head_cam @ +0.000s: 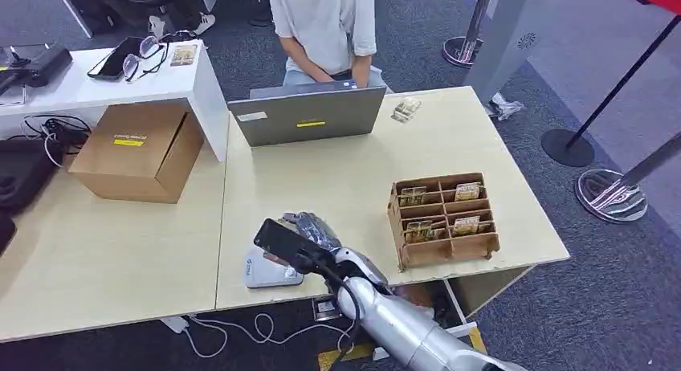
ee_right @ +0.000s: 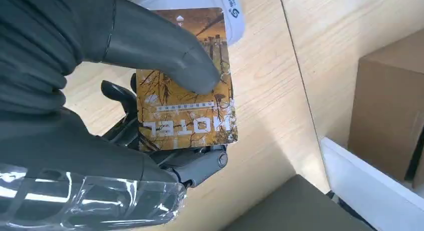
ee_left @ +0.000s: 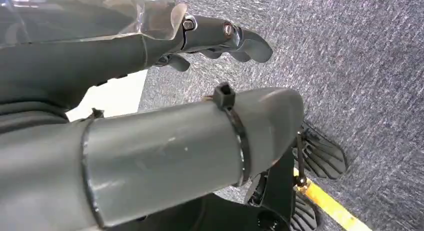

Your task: Pass the card to the sensor for recognition and then transmit it.

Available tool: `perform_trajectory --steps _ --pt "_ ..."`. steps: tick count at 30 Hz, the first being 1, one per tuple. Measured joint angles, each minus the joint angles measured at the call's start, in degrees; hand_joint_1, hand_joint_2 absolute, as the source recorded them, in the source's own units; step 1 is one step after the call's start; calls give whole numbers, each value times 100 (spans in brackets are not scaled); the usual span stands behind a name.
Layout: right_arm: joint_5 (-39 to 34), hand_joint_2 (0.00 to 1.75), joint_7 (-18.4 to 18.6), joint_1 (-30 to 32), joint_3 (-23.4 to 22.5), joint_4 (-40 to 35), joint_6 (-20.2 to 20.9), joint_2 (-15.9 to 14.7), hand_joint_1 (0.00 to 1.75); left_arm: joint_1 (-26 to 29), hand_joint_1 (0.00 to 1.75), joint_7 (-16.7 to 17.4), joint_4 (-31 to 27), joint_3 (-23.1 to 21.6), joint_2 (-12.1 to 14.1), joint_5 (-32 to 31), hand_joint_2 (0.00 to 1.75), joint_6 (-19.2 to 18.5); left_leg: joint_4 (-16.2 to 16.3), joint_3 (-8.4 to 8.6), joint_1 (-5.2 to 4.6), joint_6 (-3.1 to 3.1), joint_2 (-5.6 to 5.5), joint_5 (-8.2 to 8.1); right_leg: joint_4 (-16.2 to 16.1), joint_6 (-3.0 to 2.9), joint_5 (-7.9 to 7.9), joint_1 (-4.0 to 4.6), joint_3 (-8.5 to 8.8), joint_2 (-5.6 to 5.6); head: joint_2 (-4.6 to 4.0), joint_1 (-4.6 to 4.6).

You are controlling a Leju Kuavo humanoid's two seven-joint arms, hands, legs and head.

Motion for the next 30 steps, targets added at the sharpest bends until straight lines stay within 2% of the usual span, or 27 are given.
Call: perform_trajectory --steps 11,30 --pt "22 175 44 -50 0 234 -15 46 175 -2 0 17 0 0 0 9 0 9 0 1 0 0 0 0 0 0 0 0 0 0 0 0" --pt "326 175 347 -238 -4 1346 -326 144 175 -52 0 122 2 2 0 9 0 109 0 1 0 -1 0 0 0 0 0 0 0 0 0 0"
